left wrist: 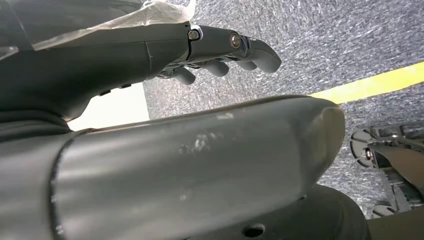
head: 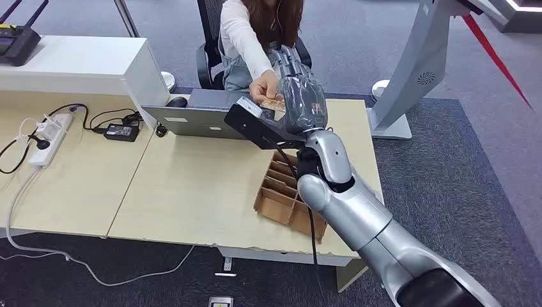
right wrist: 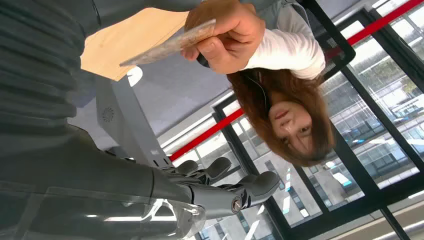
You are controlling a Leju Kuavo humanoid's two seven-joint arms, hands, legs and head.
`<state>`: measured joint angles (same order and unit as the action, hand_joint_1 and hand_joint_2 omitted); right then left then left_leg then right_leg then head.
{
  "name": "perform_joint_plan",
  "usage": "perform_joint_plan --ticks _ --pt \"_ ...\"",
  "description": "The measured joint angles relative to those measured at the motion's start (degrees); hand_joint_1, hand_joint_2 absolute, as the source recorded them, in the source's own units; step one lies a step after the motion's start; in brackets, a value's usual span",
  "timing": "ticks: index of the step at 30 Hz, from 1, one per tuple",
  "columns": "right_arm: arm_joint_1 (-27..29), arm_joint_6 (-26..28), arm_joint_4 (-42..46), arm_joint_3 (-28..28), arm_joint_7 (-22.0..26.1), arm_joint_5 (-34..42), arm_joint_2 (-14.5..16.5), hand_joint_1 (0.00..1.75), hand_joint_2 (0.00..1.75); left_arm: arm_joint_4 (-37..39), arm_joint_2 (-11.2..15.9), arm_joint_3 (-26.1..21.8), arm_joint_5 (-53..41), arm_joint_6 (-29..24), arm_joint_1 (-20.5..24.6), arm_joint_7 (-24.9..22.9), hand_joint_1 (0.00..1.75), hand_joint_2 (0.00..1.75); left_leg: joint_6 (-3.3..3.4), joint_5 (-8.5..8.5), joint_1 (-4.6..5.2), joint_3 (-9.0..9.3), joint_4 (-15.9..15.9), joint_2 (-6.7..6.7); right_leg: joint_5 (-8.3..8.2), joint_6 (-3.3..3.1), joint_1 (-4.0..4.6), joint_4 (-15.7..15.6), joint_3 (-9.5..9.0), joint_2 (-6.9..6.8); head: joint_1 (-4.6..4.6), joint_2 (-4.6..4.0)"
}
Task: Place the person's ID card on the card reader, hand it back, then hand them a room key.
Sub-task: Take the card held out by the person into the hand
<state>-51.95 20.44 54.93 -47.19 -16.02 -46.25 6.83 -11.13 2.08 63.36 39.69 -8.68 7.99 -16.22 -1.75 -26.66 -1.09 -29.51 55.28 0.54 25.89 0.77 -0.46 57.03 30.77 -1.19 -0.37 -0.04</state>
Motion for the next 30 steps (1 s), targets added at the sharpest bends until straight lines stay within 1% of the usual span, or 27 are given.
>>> perform_joint_plan --ticks 10,14,30 --pt "-0.55 -0.05 -2.69 -0.72 0.07 -0.10 0.57 0.00 1.75 0.00 0.00 0.02 0.00 -0.11 0.00 0.00 0.00 0.00 0.00 0.00 0.00 0.01 0.00 0.01 0.00 0.00 0.00 0.00 0.00 0.00 0.00 0.00" --pt "-0.70 -0.03 -6.13 -1.53 -0.15 -0.68 1.01 1.75 1.75 0.00 0.01 0.02 0.01 -0.19 -0.02 -0.14 0.00 0.00 0.00 0.00 0.00 0.01 0.00 0.01 0.00 0.00 0.00 0.00 0.00 0.00 0.00 0.00" --pt "-0.70 0.17 -9.15 -2.56 -0.55 -0.98 1.02 1.75 1.75 0.00 0.14 0.02 0.20 -0.28 -0.05 -0.49 0.00 0.00 0.00 -0.01 0.00 0.01 0.01 0.01 0.00 0.00 0.00 0.00 0.02 0.00 0.01 0.00"
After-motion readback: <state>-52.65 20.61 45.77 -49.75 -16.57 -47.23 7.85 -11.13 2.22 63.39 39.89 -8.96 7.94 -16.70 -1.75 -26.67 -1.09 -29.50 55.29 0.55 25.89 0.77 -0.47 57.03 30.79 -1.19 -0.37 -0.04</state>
